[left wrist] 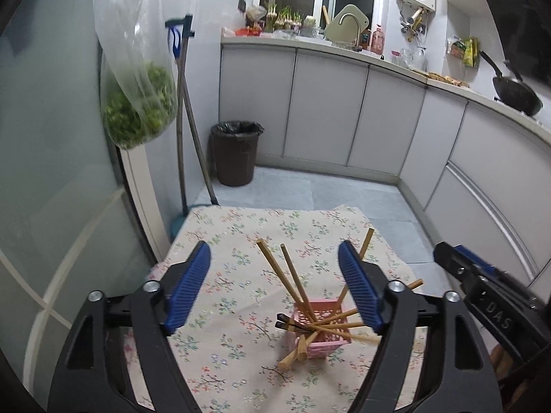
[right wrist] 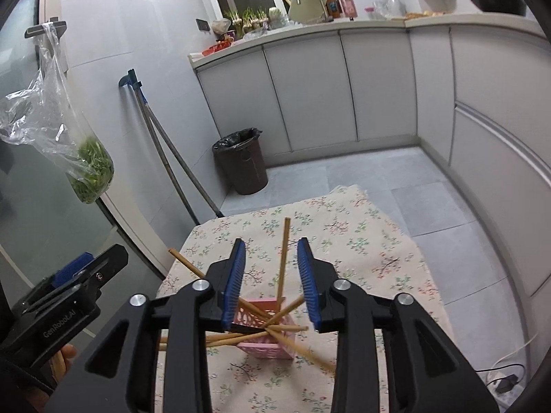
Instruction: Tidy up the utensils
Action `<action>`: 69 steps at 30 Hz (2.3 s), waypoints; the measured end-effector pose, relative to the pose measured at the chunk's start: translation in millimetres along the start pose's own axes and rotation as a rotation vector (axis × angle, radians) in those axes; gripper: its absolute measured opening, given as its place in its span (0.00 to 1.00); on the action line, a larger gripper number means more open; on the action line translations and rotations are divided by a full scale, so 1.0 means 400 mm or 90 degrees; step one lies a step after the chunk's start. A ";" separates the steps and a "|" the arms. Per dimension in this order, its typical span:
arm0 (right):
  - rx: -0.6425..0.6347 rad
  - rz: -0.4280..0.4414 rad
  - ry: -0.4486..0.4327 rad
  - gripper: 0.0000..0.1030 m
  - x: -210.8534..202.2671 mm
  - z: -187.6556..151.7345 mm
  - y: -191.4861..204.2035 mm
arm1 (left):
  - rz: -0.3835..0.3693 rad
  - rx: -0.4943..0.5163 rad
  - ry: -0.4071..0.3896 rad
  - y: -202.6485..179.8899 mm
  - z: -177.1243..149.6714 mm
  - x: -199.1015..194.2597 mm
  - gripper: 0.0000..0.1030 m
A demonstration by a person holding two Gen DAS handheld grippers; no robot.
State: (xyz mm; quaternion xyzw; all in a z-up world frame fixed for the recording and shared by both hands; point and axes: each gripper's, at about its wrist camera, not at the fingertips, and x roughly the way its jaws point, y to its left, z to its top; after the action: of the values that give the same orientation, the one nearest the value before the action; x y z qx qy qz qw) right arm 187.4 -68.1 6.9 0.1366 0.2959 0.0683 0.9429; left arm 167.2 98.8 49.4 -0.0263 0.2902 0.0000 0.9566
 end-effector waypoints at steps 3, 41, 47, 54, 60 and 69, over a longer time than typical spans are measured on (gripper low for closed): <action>-0.003 -0.013 -0.005 0.41 -0.015 -0.006 -0.015 | 0.012 0.012 -0.003 -0.013 -0.006 -0.005 0.78; -0.302 -0.044 0.324 0.07 0.279 -0.403 0.036 | -0.009 -0.080 -0.052 0.128 0.016 -0.150 0.89; -0.219 0.033 0.209 0.07 0.076 -0.345 0.030 | -0.031 -0.105 -0.071 0.150 0.029 -0.183 0.89; -0.131 0.073 0.090 0.07 -0.070 -0.223 0.029 | -0.031 -0.078 -0.074 0.122 0.028 -0.192 0.89; -0.071 0.095 0.022 0.07 -0.135 -0.089 0.035 | -0.029 -0.090 -0.060 0.133 0.030 -0.172 0.89; -0.027 0.062 -0.057 0.07 -0.043 0.024 0.072 | -0.022 -0.101 -0.043 0.149 0.029 -0.139 0.89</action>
State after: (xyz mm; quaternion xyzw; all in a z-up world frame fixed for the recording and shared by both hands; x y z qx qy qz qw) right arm 177.5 -46.2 32.6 0.1335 0.2448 0.1143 0.9535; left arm 126.5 159.7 87.1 -0.1068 0.2563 0.0075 0.9607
